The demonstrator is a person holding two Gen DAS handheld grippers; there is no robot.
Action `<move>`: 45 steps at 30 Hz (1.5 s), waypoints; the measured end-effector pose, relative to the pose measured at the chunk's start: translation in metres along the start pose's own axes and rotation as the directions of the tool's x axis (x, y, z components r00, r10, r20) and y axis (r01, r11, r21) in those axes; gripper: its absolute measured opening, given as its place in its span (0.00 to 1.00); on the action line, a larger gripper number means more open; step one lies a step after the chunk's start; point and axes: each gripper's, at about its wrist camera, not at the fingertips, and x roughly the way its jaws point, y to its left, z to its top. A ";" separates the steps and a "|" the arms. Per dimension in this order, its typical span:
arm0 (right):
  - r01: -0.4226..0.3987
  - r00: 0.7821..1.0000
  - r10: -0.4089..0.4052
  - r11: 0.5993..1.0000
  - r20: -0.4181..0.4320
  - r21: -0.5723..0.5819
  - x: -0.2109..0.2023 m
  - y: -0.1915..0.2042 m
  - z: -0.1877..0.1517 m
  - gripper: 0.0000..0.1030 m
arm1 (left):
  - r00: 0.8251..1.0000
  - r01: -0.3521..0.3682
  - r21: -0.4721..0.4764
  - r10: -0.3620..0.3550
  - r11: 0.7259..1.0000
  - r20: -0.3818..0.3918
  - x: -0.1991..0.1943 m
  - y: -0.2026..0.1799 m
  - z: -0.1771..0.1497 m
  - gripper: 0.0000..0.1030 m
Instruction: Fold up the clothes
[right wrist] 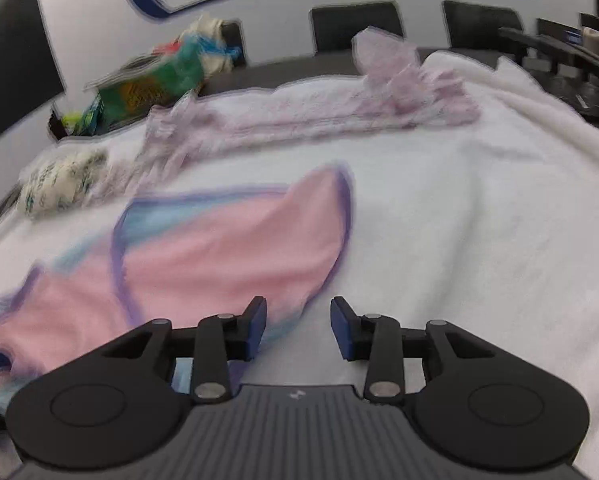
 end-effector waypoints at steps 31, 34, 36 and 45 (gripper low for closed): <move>-0.221 0.974 0.226 0.967 0.025 -0.124 0.030 -0.017 0.078 0.03 | 1.000 0.025 -0.108 -0.025 0.994 0.001 0.092 -0.015 0.050 0.02; -0.312 0.939 0.320 0.947 0.126 -0.080 0.011 -0.023 0.090 0.10 | 0.997 -0.041 -0.262 0.057 0.964 0.054 0.070 0.024 0.044 0.06; -0.256 0.957 0.260 0.966 0.127 -0.046 0.016 -0.030 0.095 0.15 | 0.996 -0.058 -0.226 0.073 0.973 0.059 0.070 0.020 0.044 0.11; -0.391 0.913 0.402 0.909 -0.065 0.143 0.067 -0.027 0.076 0.31 | 0.992 -0.102 -0.041 0.105 0.994 0.065 0.078 -0.005 0.048 0.34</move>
